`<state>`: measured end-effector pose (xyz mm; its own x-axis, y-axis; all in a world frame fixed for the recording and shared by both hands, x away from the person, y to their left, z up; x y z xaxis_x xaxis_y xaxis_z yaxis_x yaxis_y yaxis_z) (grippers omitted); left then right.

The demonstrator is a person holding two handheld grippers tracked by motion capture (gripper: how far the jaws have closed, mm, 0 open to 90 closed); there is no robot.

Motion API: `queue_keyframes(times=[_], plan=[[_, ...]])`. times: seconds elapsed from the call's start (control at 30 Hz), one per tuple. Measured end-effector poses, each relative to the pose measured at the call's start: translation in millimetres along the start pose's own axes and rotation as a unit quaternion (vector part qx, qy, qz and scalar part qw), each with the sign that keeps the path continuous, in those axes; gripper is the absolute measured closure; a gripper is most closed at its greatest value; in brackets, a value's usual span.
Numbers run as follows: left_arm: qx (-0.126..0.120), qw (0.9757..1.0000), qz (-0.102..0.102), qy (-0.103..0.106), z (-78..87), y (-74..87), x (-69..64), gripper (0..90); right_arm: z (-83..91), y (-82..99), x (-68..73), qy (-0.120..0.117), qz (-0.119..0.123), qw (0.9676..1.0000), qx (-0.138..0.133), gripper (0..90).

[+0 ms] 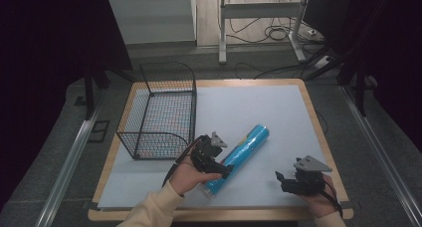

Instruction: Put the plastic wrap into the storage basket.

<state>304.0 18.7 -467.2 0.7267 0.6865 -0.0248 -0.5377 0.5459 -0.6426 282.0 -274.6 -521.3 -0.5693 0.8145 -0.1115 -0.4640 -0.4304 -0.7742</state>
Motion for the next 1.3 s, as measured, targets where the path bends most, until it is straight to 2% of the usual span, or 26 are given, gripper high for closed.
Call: queue_keyframes(times=[0.33,0.67,0.93,1.1,1.3], plan=[[0.015,0.9999,-0.003,0.008,-19.8,-18.2,-8.0,15.7,0.5,-0.2,-0.2,0.000,-0.001,1.0000,-0.001,13.9],[0.041,0.9992,-0.003,0.005,-41.7,-29.5,-9.7,15.4,0.2,0.0,0.5,0.000,0.001,1.0000,0.002,13.9],[0.060,0.9982,0.001,0.006,-57.1,-33.0,-7.8,15.4,-0.2,0.1,0.0,0.000,0.002,1.0000,0.003,13.9],[0.076,0.9970,-0.008,0.011,-66.4,-37.3,-10.2,14.6,-0.5,0.2,0.0,0.000,0.002,1.0000,0.003,13.9],[0.093,0.9956,-0.010,0.006,-77.6,-41.4,-10.1,14.3,-1.0,0.6,-0.3,-0.001,0.002,1.0000,0.004,13.9]])
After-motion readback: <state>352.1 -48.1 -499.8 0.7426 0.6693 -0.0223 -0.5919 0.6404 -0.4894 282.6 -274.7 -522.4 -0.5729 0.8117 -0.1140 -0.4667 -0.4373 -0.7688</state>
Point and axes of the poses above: each handheld gripper's, and its own axes: z roughly backward along the jaws, y roughly out of its underside, x roughly to its left, the point moved 2 cm from there along -z, roughly forward along the jaws, and after that the axes turned 3 degrees about -y, right-handed, at the moved point
